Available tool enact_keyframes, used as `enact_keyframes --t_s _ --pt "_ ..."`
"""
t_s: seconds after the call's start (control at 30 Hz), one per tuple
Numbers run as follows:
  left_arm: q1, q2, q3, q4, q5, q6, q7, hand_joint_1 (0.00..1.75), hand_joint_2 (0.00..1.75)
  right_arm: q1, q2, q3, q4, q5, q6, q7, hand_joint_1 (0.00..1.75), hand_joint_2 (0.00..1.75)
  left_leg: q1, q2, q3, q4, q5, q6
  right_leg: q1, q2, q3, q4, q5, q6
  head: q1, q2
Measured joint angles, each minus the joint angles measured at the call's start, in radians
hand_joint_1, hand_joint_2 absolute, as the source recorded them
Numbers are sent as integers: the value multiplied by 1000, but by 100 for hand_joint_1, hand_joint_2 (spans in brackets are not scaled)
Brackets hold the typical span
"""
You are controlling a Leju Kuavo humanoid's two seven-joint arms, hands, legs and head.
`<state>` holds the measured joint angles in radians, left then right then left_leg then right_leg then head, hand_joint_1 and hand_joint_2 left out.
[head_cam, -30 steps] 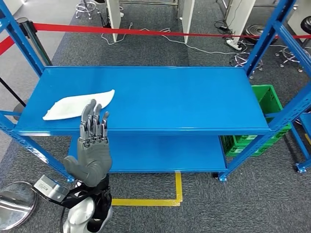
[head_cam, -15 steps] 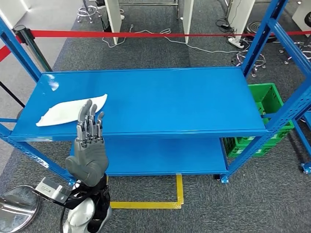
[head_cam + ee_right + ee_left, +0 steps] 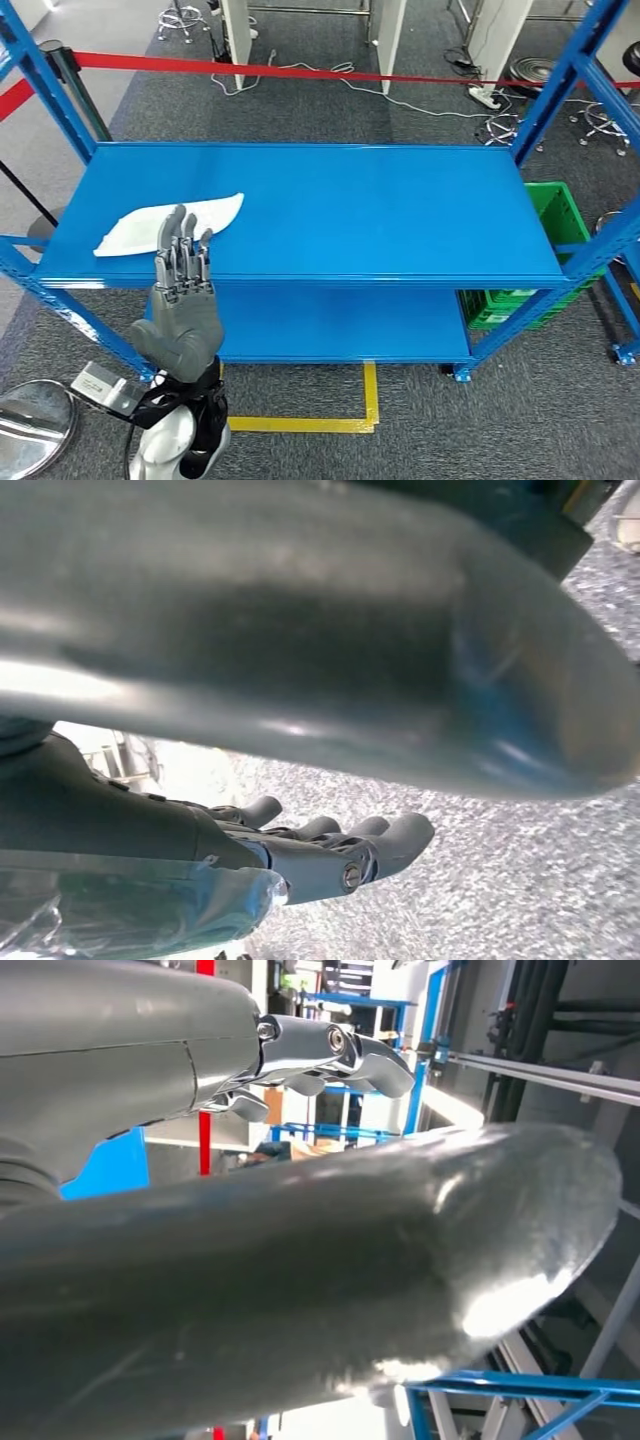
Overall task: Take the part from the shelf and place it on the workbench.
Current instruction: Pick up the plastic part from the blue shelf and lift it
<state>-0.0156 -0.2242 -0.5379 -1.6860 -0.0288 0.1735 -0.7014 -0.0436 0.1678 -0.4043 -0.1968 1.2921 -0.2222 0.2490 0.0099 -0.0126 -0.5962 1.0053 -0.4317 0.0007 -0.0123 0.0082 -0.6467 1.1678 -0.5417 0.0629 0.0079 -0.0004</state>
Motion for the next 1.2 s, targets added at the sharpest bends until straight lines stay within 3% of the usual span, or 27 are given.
enact_keyframes --t_s 0.07,0.1,0.13,0.23,0.3,0.4,0.47,0.53,0.6,0.63,0.67,0.73,0.77,0.83,0.93,1.0,1.07,1.1,1.13,1.2 --pt "0 0 0 0 -7 7 0 0 0 1 0 -6 0 0 2 -3 0 0 -3 0 1 0 -2 4 1 0 -61 122 -45 0 2 0" --pt "0 0 0 0 -7 8 0 0 0 1 0 -8 0 0 2 -4 0 0 -4 0 2 0 -3 5 1 0 -74 142 -43 -1 2 0" --pt "0 0 0 0 -6 7 0 0 0 2 0 -10 0 0 2 -7 0 0 -5 -1 4 0 -4 5 1 0 -67 123 -22 -2 2 0" --pt "0 0 0 -1 2 0 0 0 0 -1 0 -16 0 -2 1 -11 0 0 -7 -4 13 2 -9 -3 1 0 25 -66 71 -9 2 0" --pt "0 1 0 -2 6 -6 0 0 0 -3 0 -18 0 -4 -1 -11 0 0 -9 -4 15 2 -11 -13 4 2 57 -129 87 -15 1 0" --pt "0 1 0 -4 9 -12 0 0 0 -3 1 -19 0 -7 -1 -12 0 0 -7 -4 14 1 -12 -29 5 3 58 -135 91 -32 1 0" --pt "-1 2 -1 -6 10 -14 0 0 0 -4 1 -22 0 -10 1 -14 0 0 -6 -2 -10 53 -49 -40 1 2 60 -140 95 -43 -3 0" --pt "0 4 -1 -8 11 -16 0 0 0 -4 1 -26 0 -12 2 -15 0 0 -4 0 -72 181 -112 -48 0 0 59 -141 94 -48 -8 0" --pt "0 4 0 -7 13 -17 0 0 0 -4 1 -29 0 -13 2 -16 0 0 -3 0 -121 275 -138 -52 0 -1 59 -141 94 -49 -8 0" --pt "1 4 0 -7 13 -17 0 0 0 -4 1 -31 0 -14 3 -16 0 0 -3 0 -120 270 -121 -53 0 -1 60 -141 93 -49 -8 0" --pt "1 4 0 -7 14 -18 0 0 0 -4 1 -33 0 -14 4 -16 0 0 -2 1 -101 229 -90 -52 -1 0 61 -141 93 -48 -8 0" --pt "0 4 -1 -8 15 -21 0 0 0 -4 1 -36 0 -15 7 -16 0 0 -1 3 -35 96 -25 -51 0 2 62 -138 91 -41 -9 0" --pt "-1 3 -1 -8 16 -23 0 0 0 -4 1 -38 0 -15 10 -14 0 0 -1 3 -9 44 -10 -46 2 3 61 -137 90 -35 -9 0" --pt "-1 2 -1 -8 18 -27 0 0 0 -5 1 -42 0 -15 18 -3 0 0 -3 1 10 1 -8 -33 5 4 59 -139 90 -23 -7 0" --pt "-1 1 -1 -8 20 -33 0 0 0 -5 1 -44 0 -17 34 31 0 0 -2 0 11 -5 -5 -10 2 1 54 -128 78 -7 -2 0" --pt "-1 0 -1 -8 21 -38 0 0 0 -6 1 -48 0 -18 44 53 0 0 -1 1 14 -7 -4 -1 2 0 14 -41 28 -1 4 0" --pt "-1 0 -1 -7 22 -41 0 0 0 -5 1 -54 0 -18 49 68 0 0 -3 2 14 -7 -5 4 2 0 -50 93 -29 1 8 0" --pt "-1 0 -1 -7 22 -42 0 0 0 -5 1 -58 0 -18 50 76 0 0 -4 1 14 -7 -6 5 2 0 -70 133 -38 1 8 0" --pt "-1 0 -1 -6 22 -44 0 0 0 -4 1 -61 0 -17 48 86 0 0 -4 1 15 -7 -6 5 2 0 -74 138 -28 0 8 0" --pt "-2 0 -1 -6 22 -46 0 0 0 -5 1 -66 0 -16 40 110 0 0 -4 0 20 -6 -8 2 2 -1 -25 35 37 -3 8 0"
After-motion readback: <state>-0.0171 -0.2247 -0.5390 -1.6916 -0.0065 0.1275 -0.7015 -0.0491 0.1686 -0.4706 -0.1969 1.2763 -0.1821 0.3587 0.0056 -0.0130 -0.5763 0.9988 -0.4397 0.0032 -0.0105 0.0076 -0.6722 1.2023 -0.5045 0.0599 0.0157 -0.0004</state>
